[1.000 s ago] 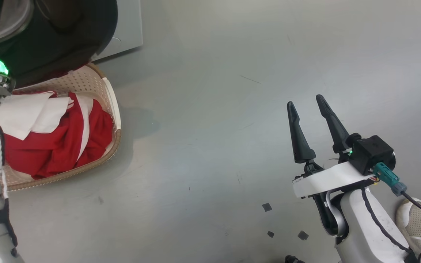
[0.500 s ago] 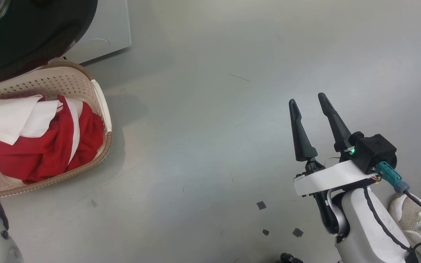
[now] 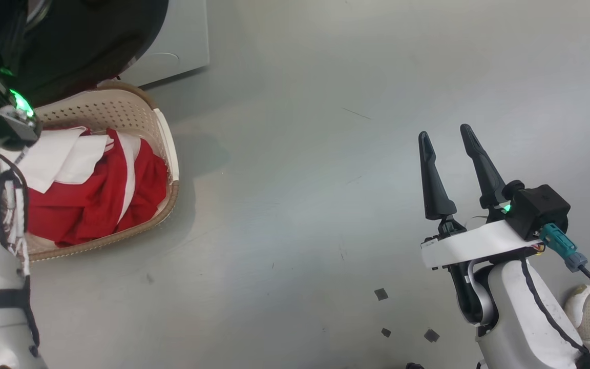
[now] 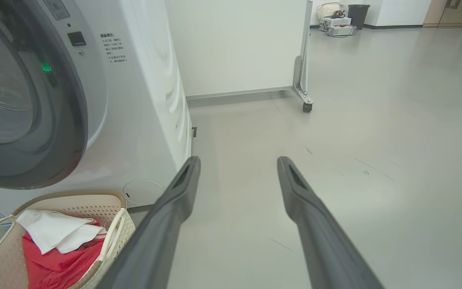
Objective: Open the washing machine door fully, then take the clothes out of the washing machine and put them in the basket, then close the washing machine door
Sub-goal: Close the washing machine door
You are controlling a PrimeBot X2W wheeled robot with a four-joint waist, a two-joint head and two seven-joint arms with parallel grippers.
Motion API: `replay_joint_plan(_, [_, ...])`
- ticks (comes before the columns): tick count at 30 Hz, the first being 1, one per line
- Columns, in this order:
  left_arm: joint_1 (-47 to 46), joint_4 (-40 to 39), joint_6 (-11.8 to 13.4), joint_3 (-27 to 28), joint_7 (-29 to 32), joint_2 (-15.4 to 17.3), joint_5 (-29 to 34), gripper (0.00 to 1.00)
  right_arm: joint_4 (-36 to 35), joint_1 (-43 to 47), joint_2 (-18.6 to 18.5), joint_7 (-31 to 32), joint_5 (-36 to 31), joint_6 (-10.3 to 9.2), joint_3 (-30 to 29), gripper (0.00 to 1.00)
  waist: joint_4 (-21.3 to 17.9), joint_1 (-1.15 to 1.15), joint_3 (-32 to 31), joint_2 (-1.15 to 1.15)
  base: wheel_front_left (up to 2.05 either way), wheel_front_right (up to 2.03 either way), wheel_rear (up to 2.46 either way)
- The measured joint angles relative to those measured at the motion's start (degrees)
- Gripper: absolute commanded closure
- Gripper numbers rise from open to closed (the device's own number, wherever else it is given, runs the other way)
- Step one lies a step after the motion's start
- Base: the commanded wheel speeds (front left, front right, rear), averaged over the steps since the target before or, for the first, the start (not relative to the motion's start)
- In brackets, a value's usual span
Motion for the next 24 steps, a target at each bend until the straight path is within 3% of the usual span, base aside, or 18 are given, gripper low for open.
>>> replay_joint_plan(10, [8.68,-1.54,-0.46,1.1,1.96,-3.21,-3.52,1.0,0.2,0.12,-0.16,0.0,-0.81,-0.03,-2.31,0.0,4.58,0.0,-1.85,0.0,0.0,0.0,0.0])
replay_joint_plan(19, [17.46,-10.76,-0.46,3.85,2.47,-4.36,-5.86,1.0,1.2,0.83,-0.91,0.0,-2.03,0.04,-2.87,0.0,9.01,0.0,-4.9,0.0,0.0,0.0,0.0])
replay_joint_plan(22, [21.17,-13.14,-0.46,4.13,2.56,-5.23,-6.12,0.59,1.61,1.62,-1.09,0.0,-2.24,0.04,-3.04,0.0,10.24,0.0,-6.2,0.0,0.0,0.0,0.0])
replay_joint_plan(23, [22.36,-14.04,-0.46,4.13,2.56,-5.44,-6.19,0.36,1.79,2.09,-1.13,0.0,-2.26,0.04,-3.13,0.0,10.64,0.0,-6.63,0.0,0.0,0.0,0.0])
replay_joint_plan(24, [23.46,-14.81,-0.46,4.09,2.57,-5.57,-6.19,0.0,1.93,2.57,-1.22,0.0,-2.26,0.04,-3.28,0.0,11.06,0.0,-7.06,0.0,0.0,0.0,0.0])
